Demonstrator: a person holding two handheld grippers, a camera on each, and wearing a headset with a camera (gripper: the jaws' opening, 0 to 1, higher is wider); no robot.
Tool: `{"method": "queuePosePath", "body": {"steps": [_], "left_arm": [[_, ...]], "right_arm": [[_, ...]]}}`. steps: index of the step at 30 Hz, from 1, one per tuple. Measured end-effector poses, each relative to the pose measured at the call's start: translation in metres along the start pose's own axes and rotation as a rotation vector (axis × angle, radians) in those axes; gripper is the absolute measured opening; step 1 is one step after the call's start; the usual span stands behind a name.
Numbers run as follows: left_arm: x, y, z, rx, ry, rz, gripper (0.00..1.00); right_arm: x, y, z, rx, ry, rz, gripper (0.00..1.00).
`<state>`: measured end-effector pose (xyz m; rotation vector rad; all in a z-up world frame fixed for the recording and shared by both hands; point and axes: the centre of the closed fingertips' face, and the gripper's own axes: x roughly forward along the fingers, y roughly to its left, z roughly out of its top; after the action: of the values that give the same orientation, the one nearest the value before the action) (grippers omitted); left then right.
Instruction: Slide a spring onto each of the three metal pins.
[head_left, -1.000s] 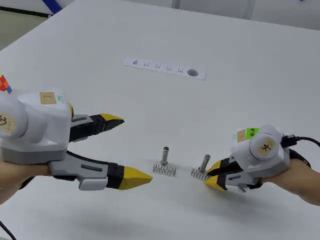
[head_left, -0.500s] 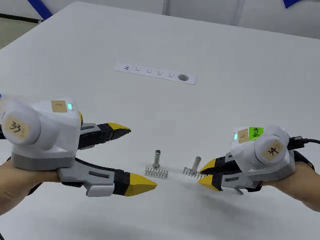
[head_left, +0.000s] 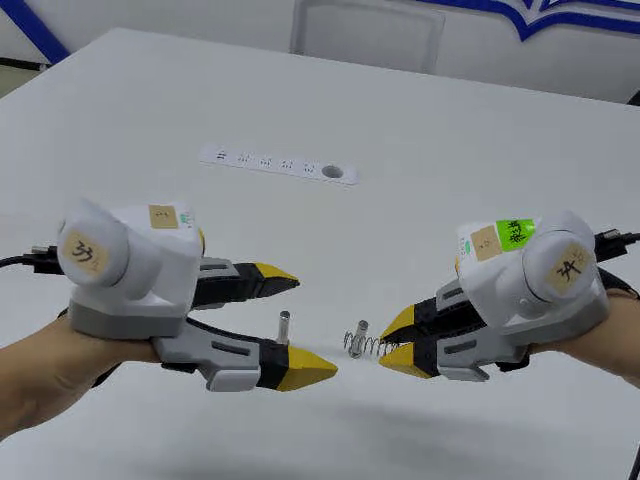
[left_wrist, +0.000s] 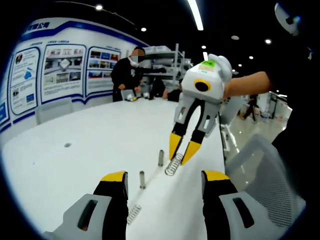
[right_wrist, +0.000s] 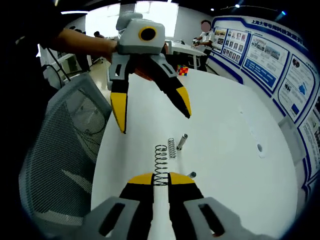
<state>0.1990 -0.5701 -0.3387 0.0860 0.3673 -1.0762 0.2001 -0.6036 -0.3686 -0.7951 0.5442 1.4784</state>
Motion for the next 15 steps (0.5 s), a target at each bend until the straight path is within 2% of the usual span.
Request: {"method": "queuePosePath", "body": {"steps": [4,6,10,15], "left_arm": [[0.005,-0.009,0.002,0.011,-0.001,-0.024,0.53],[0.006,-0.013,0.002,0.018,0.003,-0.037,0.52],[0.006,-0.022,0.002,0.044,0.014,-0.057,0.46],[0.007,-0.027,0.009,0.051,-0.008,-0.061,0.40]], "right_arm": [[-0.006,0.006,0.009,-0.034,-0.005,0.004,0.11],[-0.010,0.006,0.015,-0.064,-0.015,-0.016,0.11],[-0.017,0.008,0.023,-0.067,-0.040,-0.019,0.11],[-0.020,0.015,0.026,-0.098,-0.030,-0.005,0.11]]}}
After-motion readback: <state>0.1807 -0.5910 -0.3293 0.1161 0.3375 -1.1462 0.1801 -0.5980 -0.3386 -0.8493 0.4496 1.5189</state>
